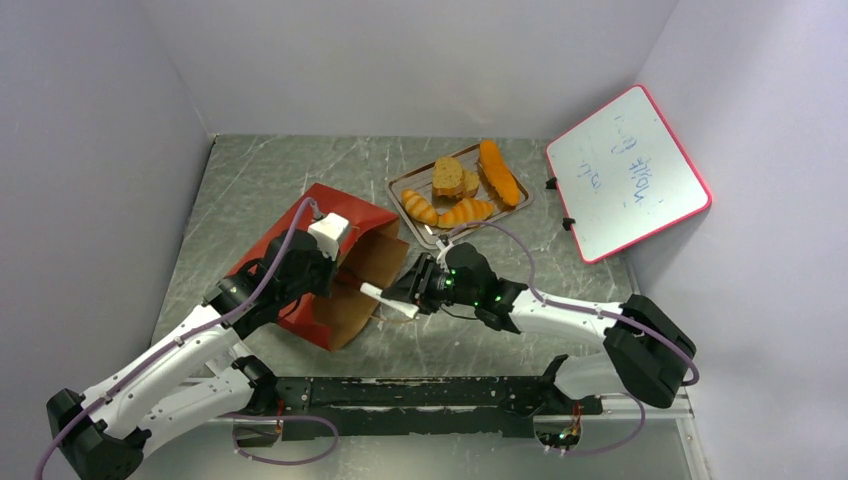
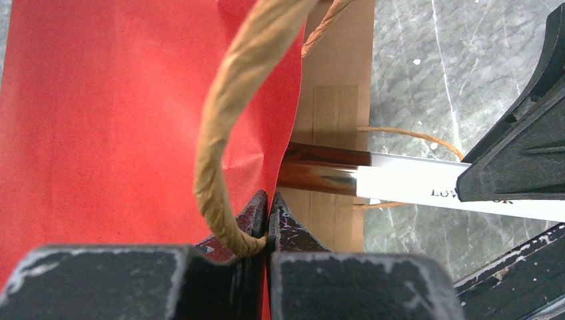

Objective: Take the fake bread out of the paper bag
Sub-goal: Take out the fake bread from the paper bag.

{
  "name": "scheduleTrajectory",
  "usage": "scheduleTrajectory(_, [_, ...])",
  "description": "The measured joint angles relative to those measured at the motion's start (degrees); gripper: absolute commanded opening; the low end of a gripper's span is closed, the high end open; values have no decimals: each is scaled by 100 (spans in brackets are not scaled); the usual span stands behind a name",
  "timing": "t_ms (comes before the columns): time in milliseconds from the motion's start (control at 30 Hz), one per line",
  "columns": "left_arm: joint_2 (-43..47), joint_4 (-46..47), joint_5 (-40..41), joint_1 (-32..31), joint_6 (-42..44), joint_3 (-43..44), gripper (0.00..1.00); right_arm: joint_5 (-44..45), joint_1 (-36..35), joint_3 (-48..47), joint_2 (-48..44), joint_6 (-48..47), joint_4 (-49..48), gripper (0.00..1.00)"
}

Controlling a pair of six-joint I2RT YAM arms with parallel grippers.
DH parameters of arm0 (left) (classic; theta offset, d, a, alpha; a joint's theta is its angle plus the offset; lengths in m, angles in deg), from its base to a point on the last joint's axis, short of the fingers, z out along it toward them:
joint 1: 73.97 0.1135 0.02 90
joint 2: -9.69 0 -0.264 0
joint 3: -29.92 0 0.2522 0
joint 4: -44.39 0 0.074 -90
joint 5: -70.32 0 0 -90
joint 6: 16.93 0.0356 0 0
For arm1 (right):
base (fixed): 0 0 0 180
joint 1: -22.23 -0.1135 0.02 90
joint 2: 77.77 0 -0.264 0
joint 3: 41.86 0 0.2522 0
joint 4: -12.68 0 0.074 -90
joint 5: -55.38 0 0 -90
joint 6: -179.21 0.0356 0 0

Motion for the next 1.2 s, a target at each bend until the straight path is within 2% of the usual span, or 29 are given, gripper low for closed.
scheduleTrajectory(567, [-74,4,-83,0,22,0,7,-17,-136,-341,26,-33,122,43])
scheduleTrajectory(1200, [-74,55,-223,0,66,0,7,-116,-173,-868,935,-162,87,43])
